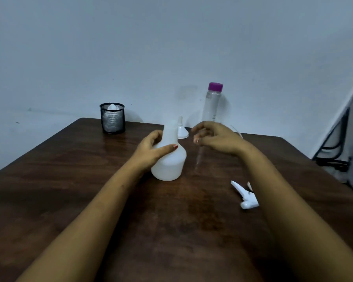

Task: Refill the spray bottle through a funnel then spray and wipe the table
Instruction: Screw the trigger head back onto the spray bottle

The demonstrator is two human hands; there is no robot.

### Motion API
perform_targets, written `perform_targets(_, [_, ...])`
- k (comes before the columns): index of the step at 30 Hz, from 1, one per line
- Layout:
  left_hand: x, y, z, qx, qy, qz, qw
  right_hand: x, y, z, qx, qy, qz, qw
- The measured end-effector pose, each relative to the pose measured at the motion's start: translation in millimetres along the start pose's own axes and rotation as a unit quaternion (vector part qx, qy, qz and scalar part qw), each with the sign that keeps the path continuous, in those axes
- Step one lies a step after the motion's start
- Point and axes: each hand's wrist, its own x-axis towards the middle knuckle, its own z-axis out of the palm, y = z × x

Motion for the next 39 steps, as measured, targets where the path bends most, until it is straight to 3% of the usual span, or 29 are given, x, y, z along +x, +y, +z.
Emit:
perform_targets(5, [-6.6,7.1,-0.1,0.037,0.011,-0.011,0.999,-48.2,15.2,-8.3,-0.156,0.028,0.073,0.985])
perform_targets(8, [-12.5,7.0,4.6,0.08,0.061,-0.002,0.995,-65.1,23.4,-12.6,-0.238,-0.047,0.167,0.956])
perform_targets(11, [-22.9,9.0,10.8,0.086,0.112,0.013,0.99,-78.5,21.3,-10.6,-0.228,-0.119,0.222,0.94])
perform_targets(15, [-32.7,11.6,10.4,0.085,0.147,0.033,0.985,-80.8,21.4,0.9,-0.298,-0.136,0.242,0.913])
perform_targets(19, [-40.0,14.3,6.9,0.077,0.15,0.036,0.985,-77.6,20.2,10.8,-0.35,-0.092,0.238,0.901])
perform_targets(30, [-26.1,7.2,12.4,0.107,0.12,0.027,0.987,-49.3,11.8,31.6,-0.237,-0.045,0.218,0.946])
perform_targets(39, [-23.4,-0.8,13.6,0.127,0.134,0.05,0.982,-30.6,18.3,40.0,-0.237,-0.003,0.241,0.941])
